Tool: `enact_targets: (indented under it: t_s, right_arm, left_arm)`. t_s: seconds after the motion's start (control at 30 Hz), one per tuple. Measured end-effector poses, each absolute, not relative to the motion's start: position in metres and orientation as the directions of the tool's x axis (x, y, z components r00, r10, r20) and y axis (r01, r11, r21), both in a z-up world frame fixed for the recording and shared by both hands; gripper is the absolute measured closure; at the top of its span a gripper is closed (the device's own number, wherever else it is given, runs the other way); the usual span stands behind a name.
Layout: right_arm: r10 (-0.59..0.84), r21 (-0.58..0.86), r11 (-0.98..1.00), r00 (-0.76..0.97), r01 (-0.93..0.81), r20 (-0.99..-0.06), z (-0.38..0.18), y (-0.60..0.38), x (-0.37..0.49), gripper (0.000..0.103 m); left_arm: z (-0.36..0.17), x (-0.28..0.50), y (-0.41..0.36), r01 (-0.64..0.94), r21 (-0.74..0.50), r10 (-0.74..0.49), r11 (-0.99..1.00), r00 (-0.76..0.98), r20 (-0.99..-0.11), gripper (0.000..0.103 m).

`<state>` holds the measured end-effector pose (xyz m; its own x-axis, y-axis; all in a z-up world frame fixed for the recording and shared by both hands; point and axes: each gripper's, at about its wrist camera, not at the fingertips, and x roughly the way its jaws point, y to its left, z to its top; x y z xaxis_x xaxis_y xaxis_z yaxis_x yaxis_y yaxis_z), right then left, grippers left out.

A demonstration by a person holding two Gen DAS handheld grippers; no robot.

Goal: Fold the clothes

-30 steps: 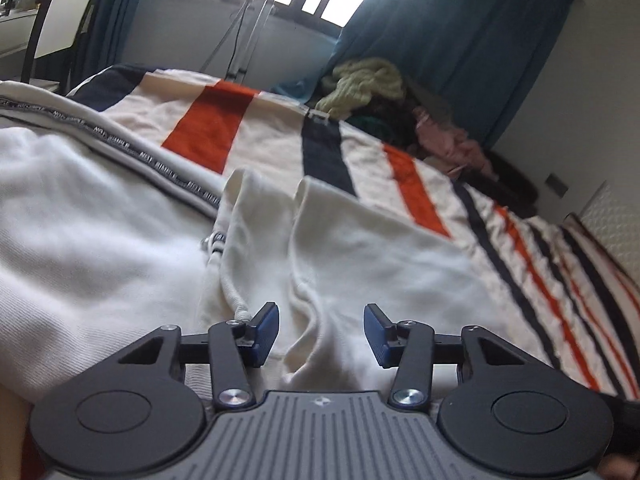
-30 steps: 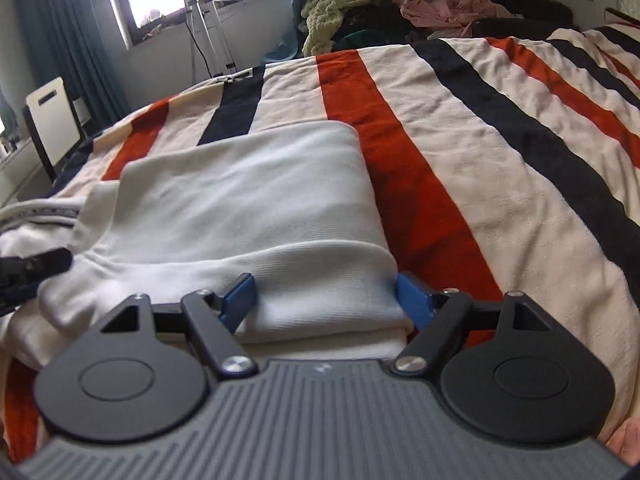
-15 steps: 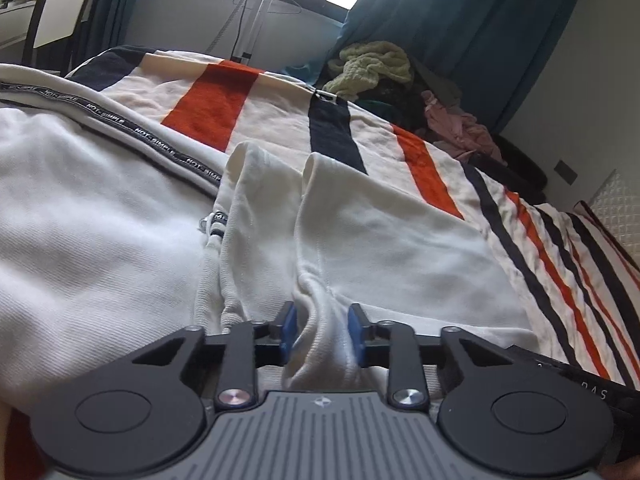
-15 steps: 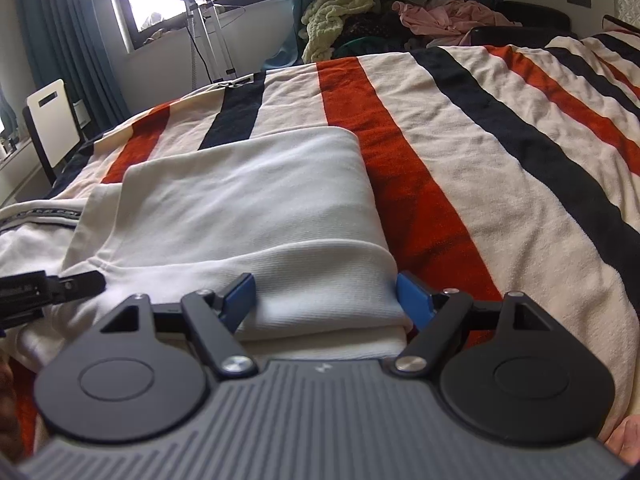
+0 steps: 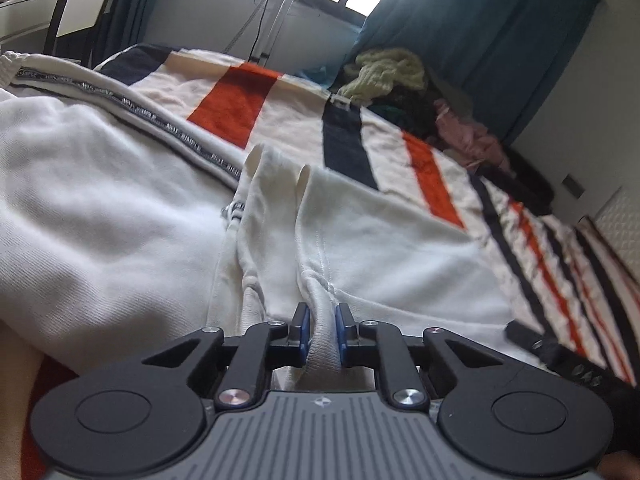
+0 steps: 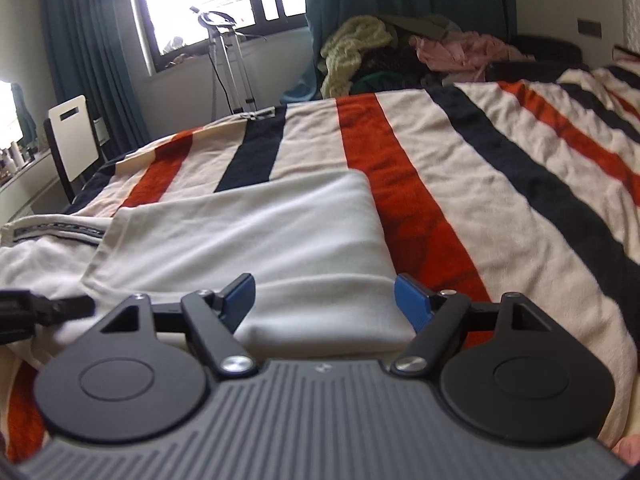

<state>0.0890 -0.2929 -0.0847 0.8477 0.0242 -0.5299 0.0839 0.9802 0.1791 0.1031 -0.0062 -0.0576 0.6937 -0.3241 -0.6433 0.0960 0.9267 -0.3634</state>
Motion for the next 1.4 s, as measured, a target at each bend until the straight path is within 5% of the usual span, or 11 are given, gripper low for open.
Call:
enact_targets:
  t_s: [0.23, 0.37, 0.63, 0.93, 1.23, 1.3, 1.37, 1.4]
  right_arm:
    - [0.044, 0.174, 0.982, 0.827, 0.066, -0.560, -0.096, -0.290, 0.094, 0.025]
    - [0.052, 0.175, 0.983, 0.811, 0.062, -0.582, -0.104, -0.289, 0.097, 0.023]
    - [0.058, 0.181, 0.982, 0.813, 0.058, -0.579, -0.105, -0.290, 0.094, 0.023]
    - [0.061, 0.199, 0.977, 0.804, 0.073, -0.591, -0.106, -0.294, 0.093, 0.024]
    - [0.056, 0.208, 0.974, 0.800, 0.087, -0.598, -0.107, -0.295, 0.093, 0.023]
    - [0.055, 0.208, 0.974, 0.800, 0.089, -0.598, -0.107, -0.295, 0.093, 0.023]
    - [0.052, 0.208, 0.974, 0.800, 0.093, -0.598, -0.107, -0.295, 0.093, 0.023]
    - [0.050, 0.208, 0.974, 0.800, 0.095, -0.598, -0.107, -0.295, 0.093, 0.023]
  left_arm:
    - [-0.058, 0.102, -0.006, 0.101, -0.349, -0.319, 0.932, 0.686, -0.654, 0.077]
    - [-0.054, 0.101, 0.003, 0.082, -0.393, -0.338, 0.916, 0.684, -0.646, 0.051]
    - [-0.031, 0.079, 0.029, 0.020, -0.450, -0.324, 0.893, 0.722, -0.611, 0.015]
    - [-0.021, 0.072, 0.117, -0.356, -0.423, -0.059, 0.833, 0.704, -0.708, 0.008]
    - [-0.061, 0.088, 0.189, -0.529, -0.581, -0.092, 0.619, 0.686, -0.722, 0.011]
    - [-0.066, 0.089, 0.200, -0.530, -0.634, -0.087, 0.563, 0.725, -0.684, 0.014]
    - [-0.067, 0.091, 0.206, -0.516, -0.665, -0.071, 0.540, 0.759, -0.647, 0.033]
    - [-0.067, 0.092, 0.209, -0.498, -0.682, -0.066, 0.535, 0.780, -0.622, 0.034]
